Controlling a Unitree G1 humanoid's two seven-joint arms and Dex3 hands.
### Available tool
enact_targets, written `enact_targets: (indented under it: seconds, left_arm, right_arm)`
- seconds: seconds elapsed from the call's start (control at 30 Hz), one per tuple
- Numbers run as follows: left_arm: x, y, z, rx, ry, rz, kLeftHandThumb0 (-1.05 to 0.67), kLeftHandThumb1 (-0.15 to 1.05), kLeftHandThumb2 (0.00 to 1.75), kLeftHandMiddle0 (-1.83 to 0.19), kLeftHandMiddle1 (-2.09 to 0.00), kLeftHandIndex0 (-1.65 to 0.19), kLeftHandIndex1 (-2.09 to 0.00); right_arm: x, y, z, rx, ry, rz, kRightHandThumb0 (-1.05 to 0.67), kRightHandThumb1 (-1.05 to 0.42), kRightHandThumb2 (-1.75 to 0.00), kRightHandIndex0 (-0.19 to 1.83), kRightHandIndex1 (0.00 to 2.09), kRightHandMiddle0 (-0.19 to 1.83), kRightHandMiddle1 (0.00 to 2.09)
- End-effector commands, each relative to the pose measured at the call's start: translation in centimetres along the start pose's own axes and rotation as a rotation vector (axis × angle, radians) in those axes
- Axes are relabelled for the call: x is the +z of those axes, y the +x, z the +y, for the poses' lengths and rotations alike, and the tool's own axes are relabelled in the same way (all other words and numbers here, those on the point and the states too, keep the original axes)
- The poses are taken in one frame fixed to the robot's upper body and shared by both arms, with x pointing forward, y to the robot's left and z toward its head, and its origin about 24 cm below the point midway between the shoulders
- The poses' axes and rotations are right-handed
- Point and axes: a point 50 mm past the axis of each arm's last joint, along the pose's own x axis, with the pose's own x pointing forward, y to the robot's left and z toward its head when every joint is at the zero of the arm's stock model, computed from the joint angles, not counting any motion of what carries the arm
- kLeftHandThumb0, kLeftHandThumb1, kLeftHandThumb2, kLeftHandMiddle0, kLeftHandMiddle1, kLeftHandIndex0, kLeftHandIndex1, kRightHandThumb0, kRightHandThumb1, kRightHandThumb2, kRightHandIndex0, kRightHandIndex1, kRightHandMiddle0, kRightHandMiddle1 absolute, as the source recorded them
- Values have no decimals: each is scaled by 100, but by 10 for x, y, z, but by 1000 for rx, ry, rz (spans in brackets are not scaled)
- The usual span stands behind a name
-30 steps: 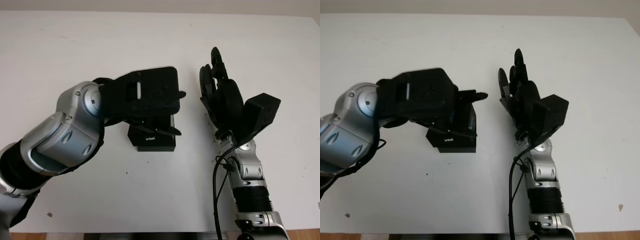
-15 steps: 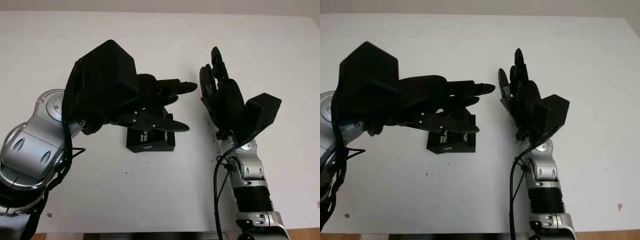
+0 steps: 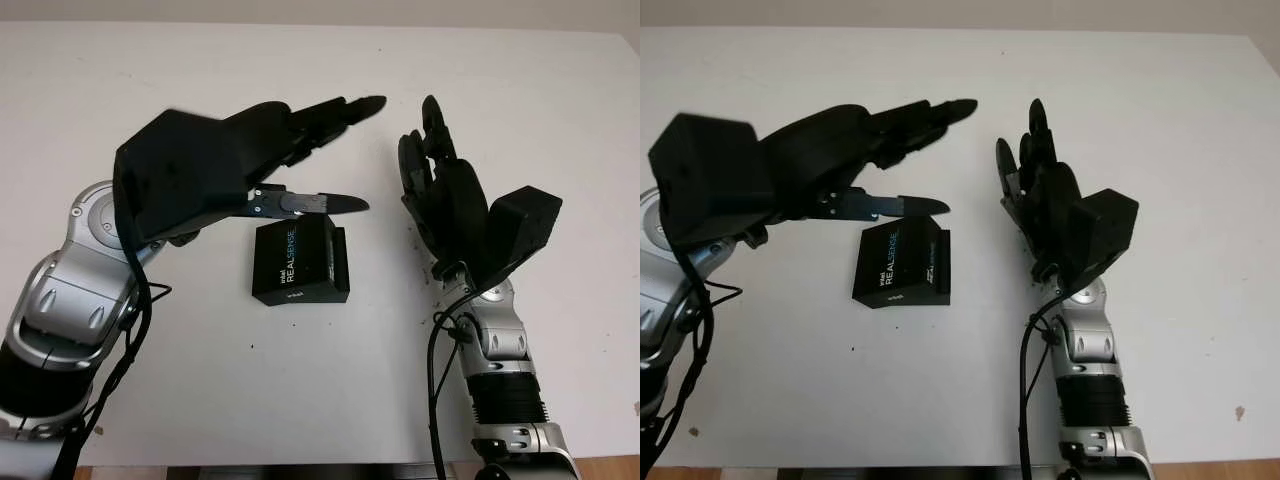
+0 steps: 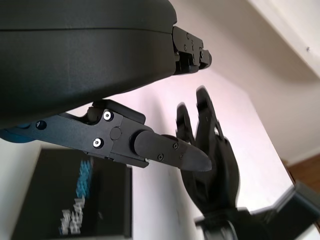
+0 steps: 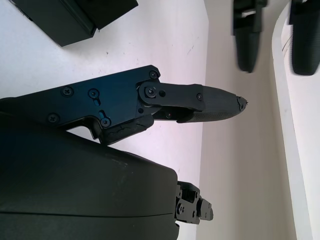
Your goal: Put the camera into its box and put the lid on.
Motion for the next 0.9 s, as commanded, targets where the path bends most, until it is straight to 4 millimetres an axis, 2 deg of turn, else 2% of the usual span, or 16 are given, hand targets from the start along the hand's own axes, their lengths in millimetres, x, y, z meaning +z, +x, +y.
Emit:
enact_targets:
  seconds: [0.0,0.17,0.37,0.47,0.63,0.77,0.87]
  left_arm:
    - [-10,-2,11,34,50,-11,-65,103,6,3,-3,0,-3]
    - [-37,-12,33,20,101,28,-76,96,4,14,-2,13,0]
    - [-63,-22,34,-85,157,53,-90,93,5,19,0,19,0]
    - [-67,-28,32,-152,186,50,-95,92,5,19,0,19,0]
    - [-68,-44,30,-261,203,116,-87,89,4,19,0,19,0]
    - [-66,-54,23,-287,197,159,-86,90,5,19,0,19,0]
    - [-66,-62,17,-276,129,138,-87,92,6,19,0,19,0]
  right_arm:
    - [0,-3,-4,-8,-7,2,-70,-105,-44,-15,5,-9,6]
    - [0,-3,-7,-11,-8,0,-72,-105,-44,-15,5,-9,5]
    - [3,-4,-11,-13,-30,-18,-70,-105,-49,-15,5,-10,5]
    - [5,-5,-15,-14,-35,-19,-72,-105,-49,-14,6,-9,5]
    - [8,-6,-20,-24,-55,-28,-70,-105,-52,-14,5,-10,5]
    - [9,-7,-22,-11,-71,-29,-69,-105,-54,-17,4,-13,4]
    - [9,-7,-22,-21,-64,-29,-69,-105,-54,-16,5,-12,5]
